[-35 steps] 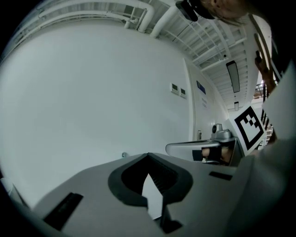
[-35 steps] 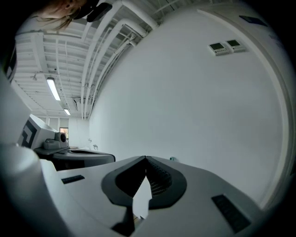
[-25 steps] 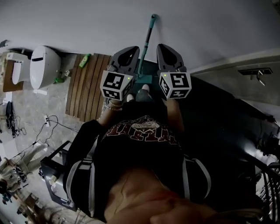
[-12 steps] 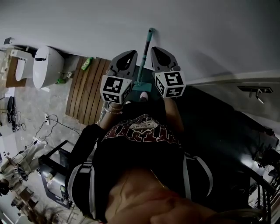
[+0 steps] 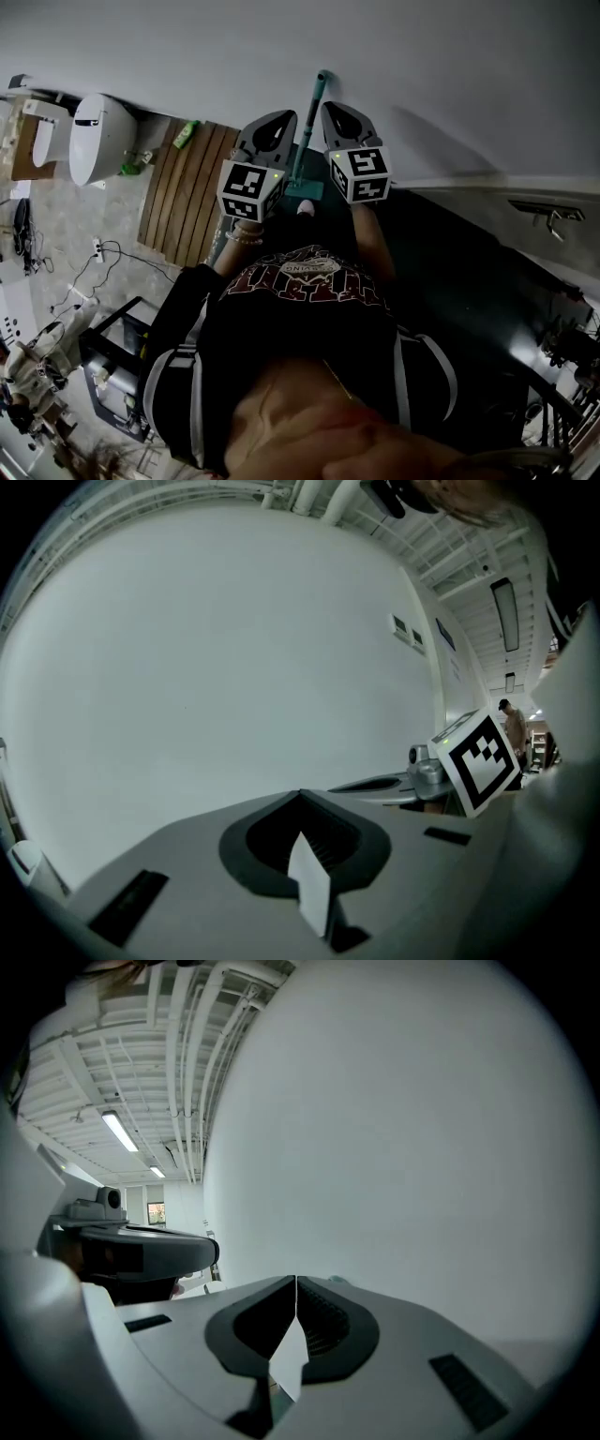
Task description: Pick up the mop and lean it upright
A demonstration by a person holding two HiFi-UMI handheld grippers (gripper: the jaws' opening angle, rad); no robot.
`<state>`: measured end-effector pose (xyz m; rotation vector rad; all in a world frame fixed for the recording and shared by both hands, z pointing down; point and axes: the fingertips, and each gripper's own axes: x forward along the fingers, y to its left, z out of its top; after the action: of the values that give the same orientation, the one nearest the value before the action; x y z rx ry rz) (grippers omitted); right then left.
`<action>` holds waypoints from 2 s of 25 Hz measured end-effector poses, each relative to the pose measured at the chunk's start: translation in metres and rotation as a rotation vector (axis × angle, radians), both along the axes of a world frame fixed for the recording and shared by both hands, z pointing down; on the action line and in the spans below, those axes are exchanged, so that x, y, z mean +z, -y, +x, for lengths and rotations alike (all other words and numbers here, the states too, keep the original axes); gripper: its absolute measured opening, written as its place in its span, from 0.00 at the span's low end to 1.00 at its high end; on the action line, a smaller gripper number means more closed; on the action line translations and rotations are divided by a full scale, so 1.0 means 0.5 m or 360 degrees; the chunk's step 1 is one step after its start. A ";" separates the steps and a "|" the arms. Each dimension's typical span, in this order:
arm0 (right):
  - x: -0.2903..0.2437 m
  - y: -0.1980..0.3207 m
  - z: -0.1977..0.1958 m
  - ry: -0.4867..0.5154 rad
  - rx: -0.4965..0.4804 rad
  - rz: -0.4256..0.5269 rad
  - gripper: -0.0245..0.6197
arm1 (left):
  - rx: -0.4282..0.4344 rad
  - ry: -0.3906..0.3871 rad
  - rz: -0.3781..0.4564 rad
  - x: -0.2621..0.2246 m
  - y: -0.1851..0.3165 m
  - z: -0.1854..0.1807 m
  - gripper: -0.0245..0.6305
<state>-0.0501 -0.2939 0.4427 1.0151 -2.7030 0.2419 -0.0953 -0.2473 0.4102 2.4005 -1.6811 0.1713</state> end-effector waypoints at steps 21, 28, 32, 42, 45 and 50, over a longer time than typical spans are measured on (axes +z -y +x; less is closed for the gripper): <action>0.112 0.094 -0.044 -0.0128 0.0255 -0.0203 0.07 | 0.0195 0.0000 -0.0137 0.042 0.073 -0.076 0.10; 0.152 0.120 -0.055 -0.0218 0.0309 -0.0267 0.18 | 0.0153 -0.0008 -0.0167 0.056 0.070 -0.121 0.10; 0.160 0.139 -0.061 -0.0265 0.0429 -0.0243 0.20 | 0.0111 -0.0013 -0.0210 0.070 0.066 -0.160 0.10; 0.184 0.168 -0.058 -0.0309 0.0545 -0.0268 0.23 | 0.0061 -0.0015 -0.0206 0.074 0.061 -0.204 0.10; 0.187 0.174 -0.060 -0.0330 0.0576 -0.0266 0.23 | 0.0051 -0.0013 -0.0206 0.070 0.054 -0.217 0.10; 0.192 0.179 -0.059 -0.0349 0.0629 -0.0250 0.23 | 0.0048 -0.0015 -0.0205 0.069 0.046 -0.228 0.10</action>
<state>-0.0797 -0.3832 0.5385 1.4267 -2.2340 0.3819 -0.2092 -0.2705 0.4449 2.3293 -1.5796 0.2641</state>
